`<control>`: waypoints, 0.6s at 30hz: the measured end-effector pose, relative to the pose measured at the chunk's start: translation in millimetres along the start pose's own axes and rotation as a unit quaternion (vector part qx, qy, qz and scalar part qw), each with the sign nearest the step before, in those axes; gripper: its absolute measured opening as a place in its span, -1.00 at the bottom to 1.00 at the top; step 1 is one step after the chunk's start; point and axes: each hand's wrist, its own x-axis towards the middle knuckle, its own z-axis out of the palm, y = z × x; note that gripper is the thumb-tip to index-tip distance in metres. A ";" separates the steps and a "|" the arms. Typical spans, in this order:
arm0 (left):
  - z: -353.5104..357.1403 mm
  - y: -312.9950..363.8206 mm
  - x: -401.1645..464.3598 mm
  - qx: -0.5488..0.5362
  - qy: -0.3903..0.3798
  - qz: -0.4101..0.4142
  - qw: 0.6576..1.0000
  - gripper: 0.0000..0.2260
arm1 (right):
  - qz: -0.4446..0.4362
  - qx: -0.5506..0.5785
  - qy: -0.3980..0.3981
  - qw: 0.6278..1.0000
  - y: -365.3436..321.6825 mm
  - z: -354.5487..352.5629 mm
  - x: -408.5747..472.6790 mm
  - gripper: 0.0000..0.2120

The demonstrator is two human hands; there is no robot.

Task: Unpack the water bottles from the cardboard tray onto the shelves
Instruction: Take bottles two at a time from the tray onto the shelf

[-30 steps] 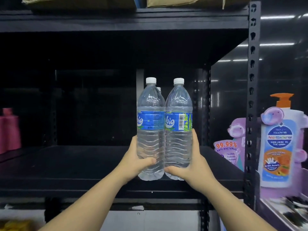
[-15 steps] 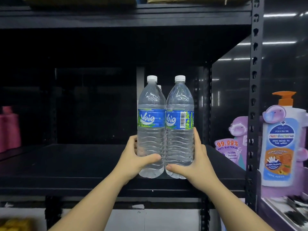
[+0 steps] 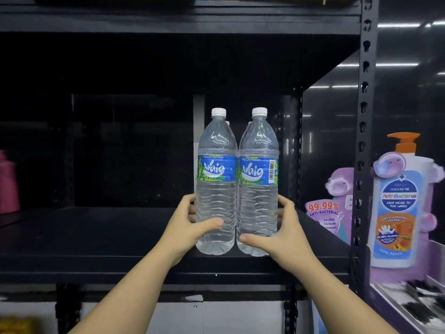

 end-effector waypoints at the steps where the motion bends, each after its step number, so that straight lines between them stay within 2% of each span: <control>1: -0.4 0.2 0.0 -0.001 0.002 0.000 1.000 -0.24 | 0.003 -0.005 0.007 1.000 1.1 0.8 1.1 0.03; 11: 0.2 -0.4 -0.2 0.020 0.041 0.000 0.999 -0.31 | 0.062 -0.011 0.032 0.998 6.7 -0.1 6.5 -0.18; 18: 8.2 -4.9 11.5 0.065 0.039 -0.019 0.997 -0.36 | 0.093 -0.038 0.061 0.993 13.3 1.8 19.7 -0.09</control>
